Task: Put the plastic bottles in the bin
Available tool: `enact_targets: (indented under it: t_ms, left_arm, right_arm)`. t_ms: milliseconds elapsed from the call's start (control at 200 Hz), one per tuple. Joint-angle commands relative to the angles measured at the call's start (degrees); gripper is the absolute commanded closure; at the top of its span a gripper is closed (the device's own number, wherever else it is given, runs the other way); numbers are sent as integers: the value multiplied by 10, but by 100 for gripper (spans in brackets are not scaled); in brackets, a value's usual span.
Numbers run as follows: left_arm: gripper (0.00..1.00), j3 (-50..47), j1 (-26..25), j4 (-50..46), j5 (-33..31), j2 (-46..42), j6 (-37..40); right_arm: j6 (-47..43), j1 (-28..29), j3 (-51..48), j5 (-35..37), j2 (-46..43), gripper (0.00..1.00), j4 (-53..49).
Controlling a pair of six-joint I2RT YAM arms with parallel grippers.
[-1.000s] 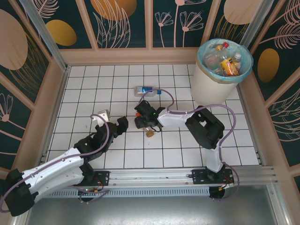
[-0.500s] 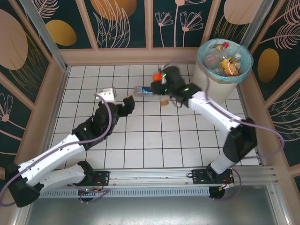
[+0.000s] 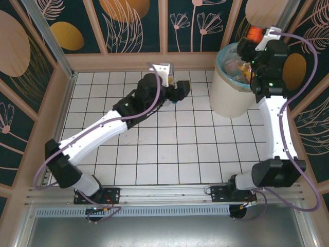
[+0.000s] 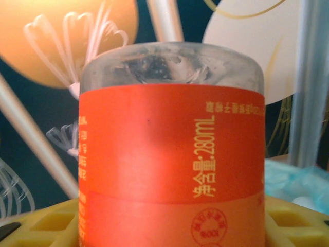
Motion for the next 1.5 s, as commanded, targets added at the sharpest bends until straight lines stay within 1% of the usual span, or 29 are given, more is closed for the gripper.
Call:
enact_targets:
  t_ms: [0,110,235,370,535,651,796,981,1056,1211,1336,1406,1496]
  left_arm:
    - [20,43,-9,8,65,34,-17]
    - [20,53,-22,17,77,59,-19]
    - [20,50,-25,30,86,75,-26]
    - [20,43,-25,44,86,75,-31]
    - [19,-3,-25,61,70,49,-34]
    - [19,-40,-25,76,56,28,-33]
    - [18,-62,-25,86,54,19,-32]
    - [17,-74,-25,84,49,10,-33]
    - [17,-81,-25,87,43,4,-33]
    - [16,-83,-25,94,30,-5,-30]
    - [15,-80,-25,95,27,-6,-27]
    - [16,-80,-25,95,25,-6,-27]
    - [15,-81,-24,96,22,-5,-25]
  right_arm:
    - [-13,-24,-10,-8,19,59,82]
    - [-29,-36,-73,-14,18,59,161]
    - [-42,-39,-119,-37,21,59,197]
    - [-40,-36,-141,-66,32,57,199]
    - [-39,-35,-147,-88,38,55,196]
    - [-38,-35,-171,-80,25,53,198]
    - [-31,-35,-189,-79,12,51,193]
    - [-29,-36,-183,-83,15,48,189]
    - [-32,-36,-176,-82,15,46,177]
    - [-36,-36,-162,-56,3,32,161]
    - [-45,-36,-143,-21,-10,23,149]
    - [-50,-36,-133,6,-15,20,144]
    - [-52,-36,-120,42,-16,19,136]
